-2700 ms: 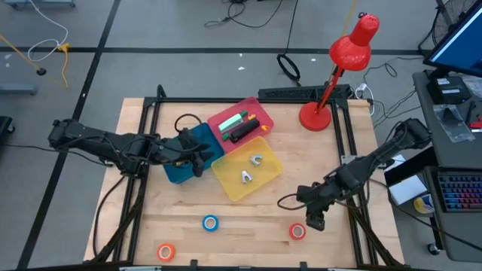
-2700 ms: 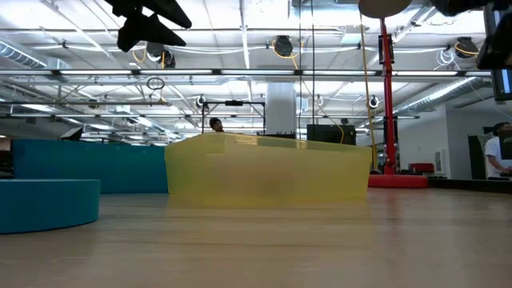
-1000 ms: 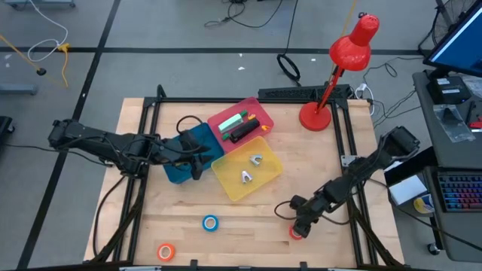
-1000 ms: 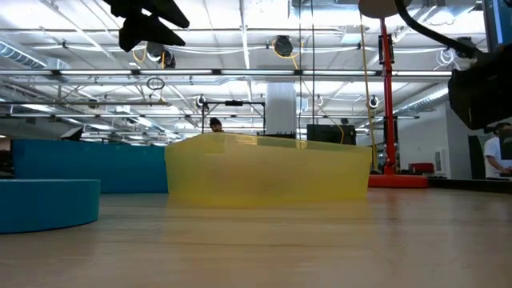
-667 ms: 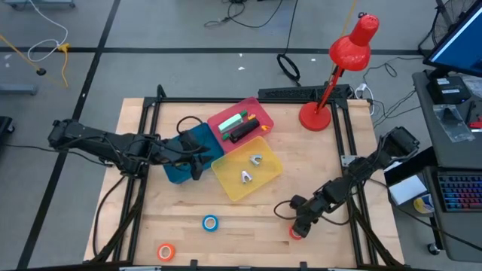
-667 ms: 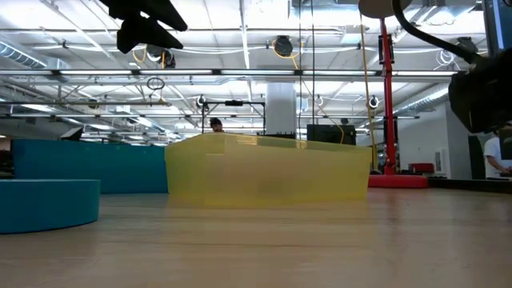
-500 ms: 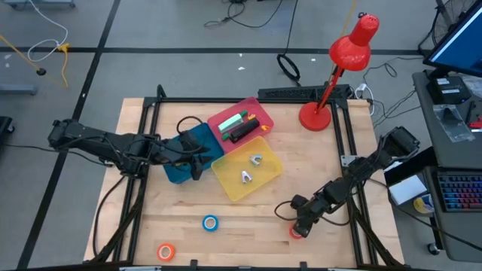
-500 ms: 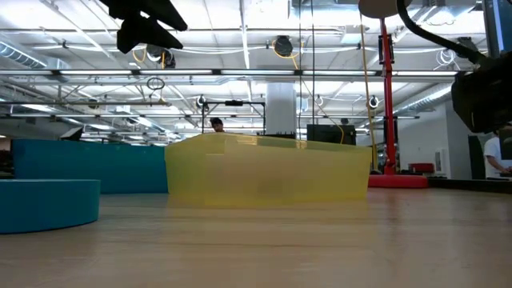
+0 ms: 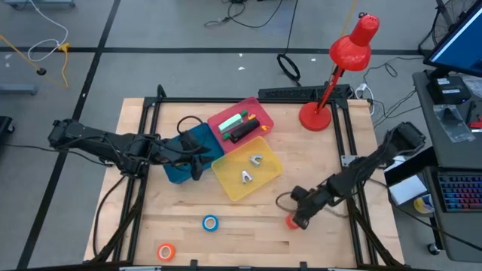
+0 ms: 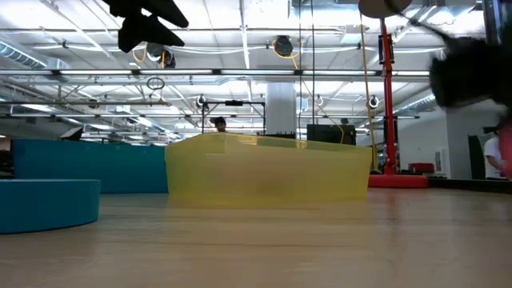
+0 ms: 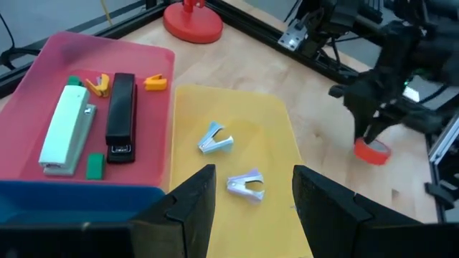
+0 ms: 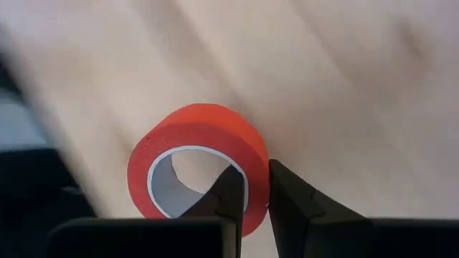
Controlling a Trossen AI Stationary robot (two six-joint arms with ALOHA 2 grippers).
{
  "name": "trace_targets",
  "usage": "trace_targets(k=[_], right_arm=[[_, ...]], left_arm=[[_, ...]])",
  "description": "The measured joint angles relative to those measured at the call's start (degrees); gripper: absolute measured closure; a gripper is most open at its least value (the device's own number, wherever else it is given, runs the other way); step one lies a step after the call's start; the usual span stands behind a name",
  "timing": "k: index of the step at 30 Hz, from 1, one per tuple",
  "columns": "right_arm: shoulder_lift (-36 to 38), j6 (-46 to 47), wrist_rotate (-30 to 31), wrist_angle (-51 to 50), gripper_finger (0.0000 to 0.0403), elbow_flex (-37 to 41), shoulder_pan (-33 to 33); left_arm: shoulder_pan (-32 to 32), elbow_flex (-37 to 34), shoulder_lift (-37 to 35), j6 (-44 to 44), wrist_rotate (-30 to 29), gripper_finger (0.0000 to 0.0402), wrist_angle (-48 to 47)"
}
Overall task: Pick and place Stapler, Stapler remover, tape
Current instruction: Put the red tape into the blue bin
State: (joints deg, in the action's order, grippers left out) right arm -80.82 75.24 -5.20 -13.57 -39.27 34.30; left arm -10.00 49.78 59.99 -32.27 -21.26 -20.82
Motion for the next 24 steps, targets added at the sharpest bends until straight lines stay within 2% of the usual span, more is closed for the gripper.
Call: trace_targets(k=[4, 9, 14, 17, 24], right_arm=[[8.0, -4.4, 4.9, 6.1, 0.0371, -0.4, -2.8], [15.9, -14.4, 13.2, 17.1, 0.0371, -0.4, -8.8], [17.4, -24.6, 12.8, 29.0, 0.0371, -0.5, -15.9], [16.5, -28.0, 11.0, 36.3, 0.0371, -0.5, -19.5], [12.7, -26.2, 2.7, 47.3, 0.0371, -0.5, -25.3]], left_arm=[[0.0, 0.0, 0.0, -1.2, 0.6, 0.0217, 1.8], [0.0, 0.0, 0.0, -4.1, 0.7, 0.0217, 5.2], [-0.4, -0.1, 1.2, -3.8, 1.1, 0.0217, 13.6], [-0.7, 0.1, 3.7, -2.8, 3.4, 0.0217, 22.3], [-1.0, 0.0, 11.4, -2.5, 8.2, 0.0217, 38.2]])
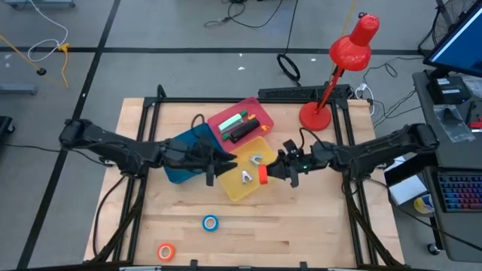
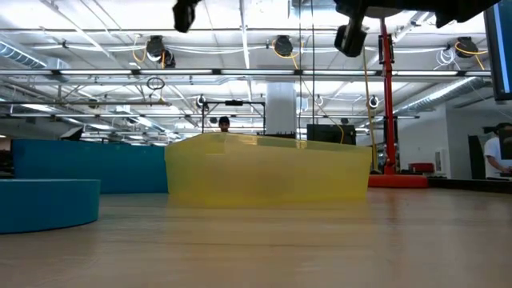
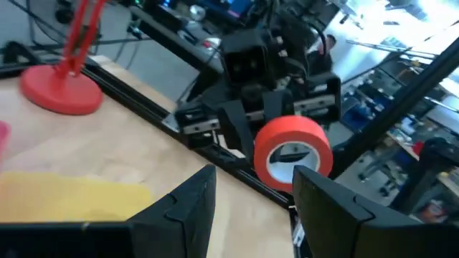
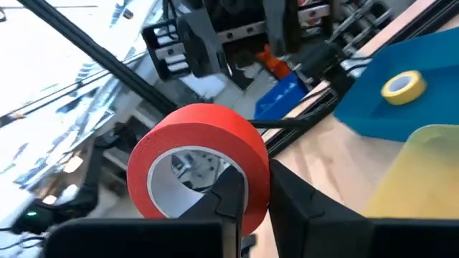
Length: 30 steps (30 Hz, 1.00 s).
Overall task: Pick and place Stapler, Stapler remover, tape
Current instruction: Put the red tape into the blue bin
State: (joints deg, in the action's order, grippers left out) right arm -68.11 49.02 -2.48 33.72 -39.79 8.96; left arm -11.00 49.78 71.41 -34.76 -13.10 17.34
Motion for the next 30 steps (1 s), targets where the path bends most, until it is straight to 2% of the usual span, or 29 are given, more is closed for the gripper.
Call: trace_targets(k=[3, 8, 15, 30], right_arm=[[-0.7, 1.1, -2.2, 2.1, 0.0371, 0.0, -1.5], [-0.7, -0.1, -1.8, 0.4, 0.0371, 0.0, -3.6], [-0.7, -2.9, -0.4, -2.7, 0.0371, 0.0, -5.9], [-0.7, -4.3, -0.8, -3.0, 0.0371, 0.0, -7.0]], left_arm=[[0.0, 0.0, 3.1, -0.7, 1.3, 0.0217, 3.8], [0.0, 0.0, 7.2, -3.5, 3.7, 0.0217, 11.0], [0.0, 0.0, 12.1, -5.9, 4.2, 0.0217, 20.6], [1.1, 4.7, 18.0, -5.5, 3.6, 0.0218, 20.4]])
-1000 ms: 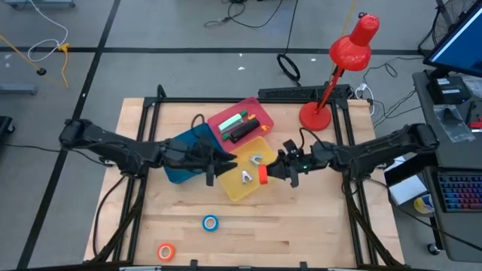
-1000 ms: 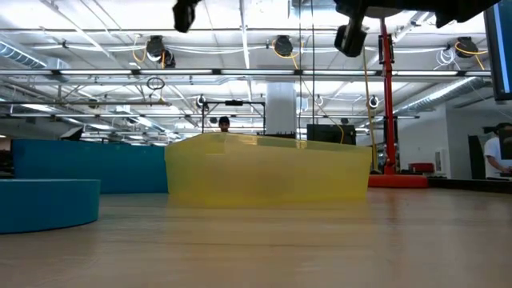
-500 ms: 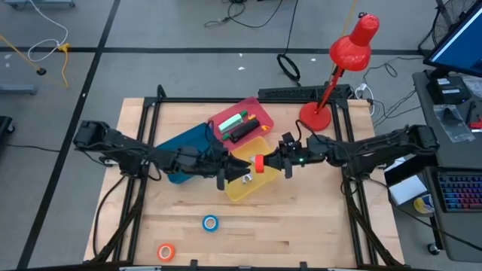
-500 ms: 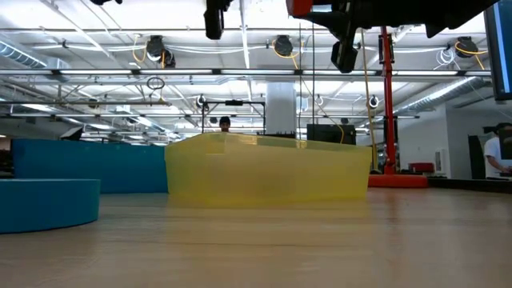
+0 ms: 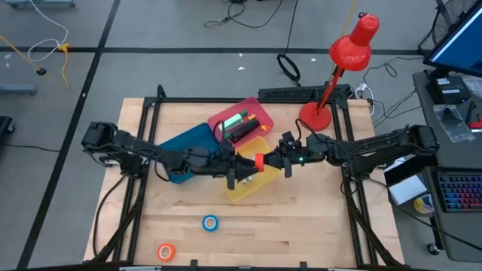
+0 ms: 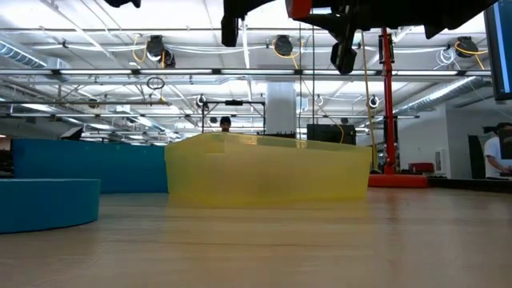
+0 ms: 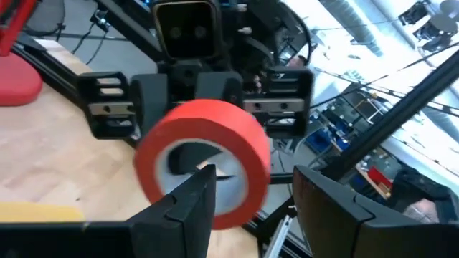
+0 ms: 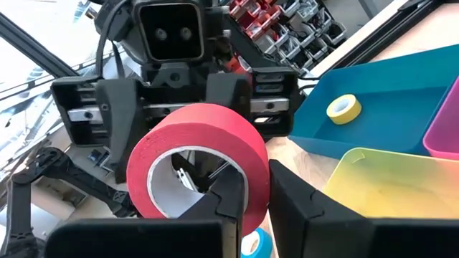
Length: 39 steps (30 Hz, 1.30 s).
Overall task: Pick and place Stapler, Stapler remover, tape
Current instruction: Put the red tape into the blue bin
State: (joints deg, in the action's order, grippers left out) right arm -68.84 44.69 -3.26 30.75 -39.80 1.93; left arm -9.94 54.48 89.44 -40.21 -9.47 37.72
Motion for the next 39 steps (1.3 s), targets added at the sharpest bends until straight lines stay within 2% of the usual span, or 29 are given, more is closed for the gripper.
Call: trace_targets(k=[13, 16, 21, 25, 28, 32, 36, 39], right_arm=[[-4.8, 1.2, 2.1, 4.2, 0.0371, 0.0, 0.0], [-6.3, 1.9, 2.1, 6.4, 0.0371, 0.0, 0.0], [-6.6, 0.5, 2.1, 6.1, 0.0363, -0.1, 0.0], [-6.2, 0.0, 0.4, 5.3, 0.0311, -0.1, 0.0], [-6.2, 0.4, -3.6, 2.3, 0.0278, -0.1, 0.0], [-6.1, 1.3, -9.8, -4.9, 0.0252, -0.1, 0.1], [-6.1, 3.1, -11.8, -11.9, 0.0243, -0.1, 0.0], [-6.1, 3.1, -12.1, -13.2, 0.0244, -0.1, 0.1]], left_arm=[[0.7, 0.0, 0.5, -0.7, -2.6, 0.0224, -0.9], [1.0, 0.0, 0.5, -1.3, -2.3, 0.0257, -1.9], [1.8, 0.0, 0.5, -1.4, 1.5, 0.0364, -3.3], [2.7, 0.0, 0.5, -0.8, 5.1, 0.0368, -5.1], [3.1, 0.0, -0.5, -0.9, 7.8, 0.0368, -11.0], [4.2, -0.1, -3.0, -1.0, 8.3, 0.0367, -23.9], [5.3, -0.1, -7.0, -1.3, 5.5, 0.0367, -37.6], [7.1, -0.1, -10.1, -3.1, -0.2, 0.0366, -46.6]])
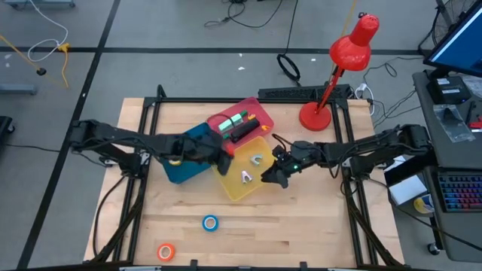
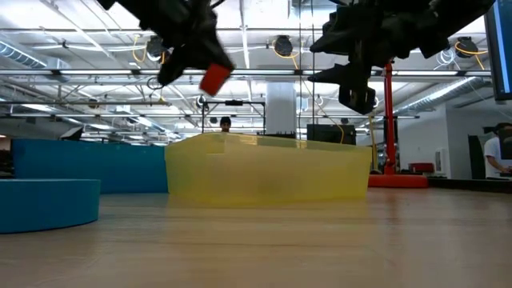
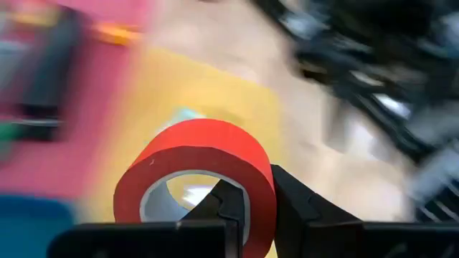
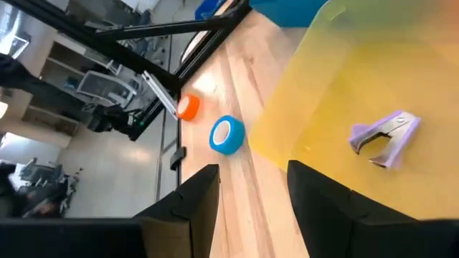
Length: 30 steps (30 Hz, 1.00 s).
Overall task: Pick and place Stapler, Stapler remover, tape
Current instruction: Put the red tape into the blue bin
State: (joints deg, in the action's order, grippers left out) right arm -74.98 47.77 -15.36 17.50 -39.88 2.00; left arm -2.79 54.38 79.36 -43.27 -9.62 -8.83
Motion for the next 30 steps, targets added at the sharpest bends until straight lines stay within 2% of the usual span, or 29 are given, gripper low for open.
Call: trace_targets(k=[4, 6, 9, 12, 18, 25, 30], right_arm=[[0.0, -0.3, 0.0, 1.3, 0.0247, 0.0, 0.0], [0.0, -0.4, 0.0, 1.4, 0.0248, 0.0, 0.0], [0.0, -0.4, 0.0, 1.5, 0.0248, 0.0, 0.0], [0.0, -0.5, 0.1, 1.5, 0.0248, 0.0, 0.0], [0.0, -0.5, 0.1, 1.5, 0.0246, 0.0, 0.0], [0.0, -0.5, 0.2, 1.5, 0.0245, 0.0, 0.0], [0.0, -0.5, 0.2, 1.6, 0.0245, 0.0, 0.0]], left_arm=[[3.3, 0.1, -3.3, -4.8, -8.8, 0.0366, -12.5], [5.7, 0.1, -3.8, -7.5, -11.1, 0.0366, -19.5], [10.3, 0.0, -3.3, -10.0, -11.8, 0.0366, -27.1], [14.5, 0.0, -1.0, -10.4, -9.4, 0.0366, -32.3], [20.5, 0.0, 5.5, -7.2, -3.7, 0.0366, -31.3], [24.1, 0.0, 13.4, -5.5, -2.3, 0.0366, -29.6], [26.0, 0.0, 17.9, -5.2, 0.5, 0.0344, -27.4]])
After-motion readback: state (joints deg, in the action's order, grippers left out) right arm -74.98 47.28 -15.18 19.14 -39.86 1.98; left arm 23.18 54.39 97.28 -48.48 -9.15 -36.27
